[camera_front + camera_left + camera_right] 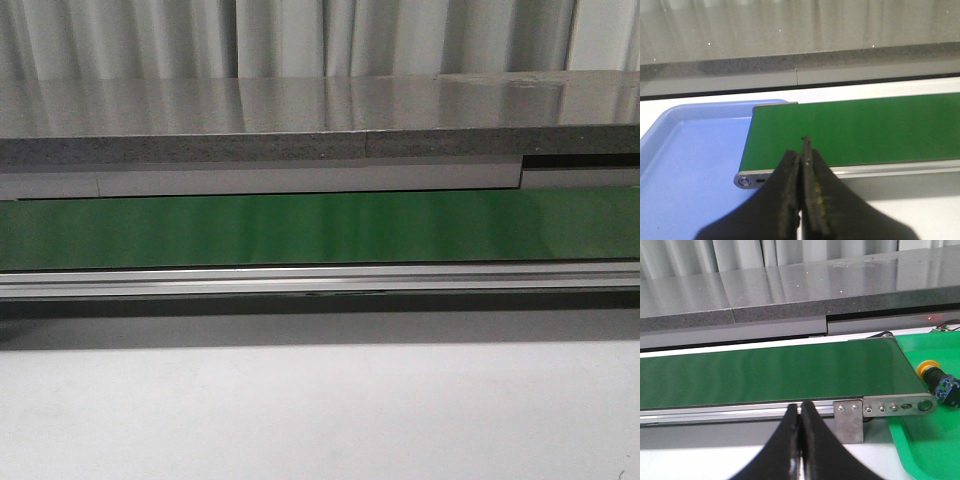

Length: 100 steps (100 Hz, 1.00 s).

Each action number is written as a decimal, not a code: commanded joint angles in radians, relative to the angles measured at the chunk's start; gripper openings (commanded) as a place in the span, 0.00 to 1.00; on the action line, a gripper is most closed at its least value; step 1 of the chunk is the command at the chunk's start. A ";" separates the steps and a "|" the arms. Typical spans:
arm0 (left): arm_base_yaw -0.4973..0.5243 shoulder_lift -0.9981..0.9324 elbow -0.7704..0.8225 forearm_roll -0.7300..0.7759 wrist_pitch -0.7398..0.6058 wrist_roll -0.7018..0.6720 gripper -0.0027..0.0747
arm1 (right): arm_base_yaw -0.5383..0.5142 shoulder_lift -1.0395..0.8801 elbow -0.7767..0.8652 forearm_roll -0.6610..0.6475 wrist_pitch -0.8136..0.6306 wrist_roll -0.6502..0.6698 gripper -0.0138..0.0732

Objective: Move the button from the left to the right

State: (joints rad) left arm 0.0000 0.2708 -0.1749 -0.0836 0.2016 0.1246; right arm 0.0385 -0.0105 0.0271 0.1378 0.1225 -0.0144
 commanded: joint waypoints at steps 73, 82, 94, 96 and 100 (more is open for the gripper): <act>-0.007 -0.307 0.229 0.017 -0.230 -0.003 0.01 | 0.004 -0.019 -0.014 -0.009 -0.082 -0.001 0.08; -0.007 -0.307 0.229 0.017 -0.230 -0.003 0.01 | 0.004 -0.019 -0.014 -0.009 -0.082 -0.001 0.08; -0.007 -0.307 0.229 0.017 -0.230 -0.003 0.01 | 0.004 -0.019 -0.014 -0.009 -0.082 -0.001 0.08; -0.007 -0.307 0.229 0.017 -0.230 -0.003 0.01 | 0.004 -0.019 -0.014 -0.009 -0.082 -0.001 0.08; -0.007 -0.307 0.229 0.017 -0.230 -0.003 0.01 | 0.004 -0.019 -0.014 -0.009 -0.082 -0.001 0.08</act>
